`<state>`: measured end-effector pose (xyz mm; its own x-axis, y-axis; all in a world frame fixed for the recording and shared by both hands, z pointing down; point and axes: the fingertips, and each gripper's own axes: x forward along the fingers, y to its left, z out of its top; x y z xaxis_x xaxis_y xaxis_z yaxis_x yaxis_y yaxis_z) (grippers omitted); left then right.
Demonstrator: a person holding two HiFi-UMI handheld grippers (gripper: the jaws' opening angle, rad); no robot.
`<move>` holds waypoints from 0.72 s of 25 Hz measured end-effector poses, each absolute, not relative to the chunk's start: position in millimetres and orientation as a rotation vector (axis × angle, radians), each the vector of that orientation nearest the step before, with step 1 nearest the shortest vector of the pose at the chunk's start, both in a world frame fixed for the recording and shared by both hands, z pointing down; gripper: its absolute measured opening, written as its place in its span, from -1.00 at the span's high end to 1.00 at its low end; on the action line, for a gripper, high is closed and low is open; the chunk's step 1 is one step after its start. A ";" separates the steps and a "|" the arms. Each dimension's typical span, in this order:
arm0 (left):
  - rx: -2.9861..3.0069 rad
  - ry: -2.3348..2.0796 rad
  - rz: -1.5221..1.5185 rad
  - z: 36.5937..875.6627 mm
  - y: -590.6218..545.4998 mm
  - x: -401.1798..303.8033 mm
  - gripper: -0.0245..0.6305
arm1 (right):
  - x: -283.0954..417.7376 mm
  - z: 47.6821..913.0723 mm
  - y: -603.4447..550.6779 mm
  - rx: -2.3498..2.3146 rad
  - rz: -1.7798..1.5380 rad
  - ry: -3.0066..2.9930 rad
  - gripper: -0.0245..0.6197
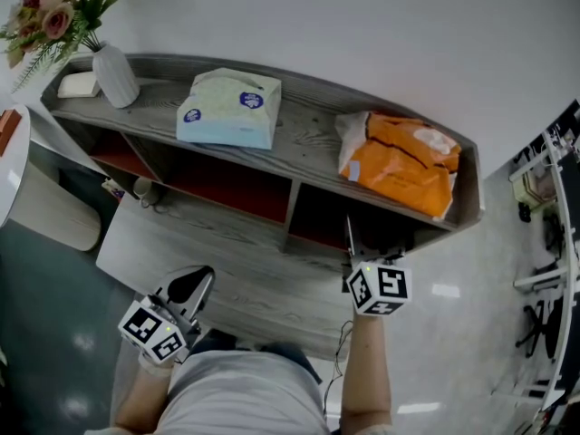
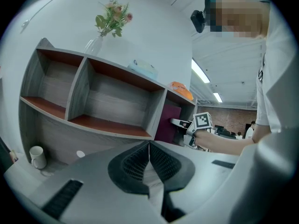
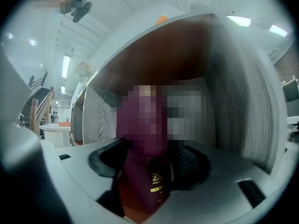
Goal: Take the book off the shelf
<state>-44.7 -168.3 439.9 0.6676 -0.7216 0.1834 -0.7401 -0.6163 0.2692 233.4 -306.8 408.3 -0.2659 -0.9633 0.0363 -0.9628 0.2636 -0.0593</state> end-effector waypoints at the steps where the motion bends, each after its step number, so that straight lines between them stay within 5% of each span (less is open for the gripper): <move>1: 2.565 -1.154 0.083 440.3 -168.7 -44.2 0.87 | 232.5 408.4 -302.4 -1.895 -0.108 2.490 0.05; 18: 2.579 -1.120 0.090 441.3 -170.3 -44.6 0.87 | 231.2 407.0 -306.5 -1.962 -0.022 2.507 -0.13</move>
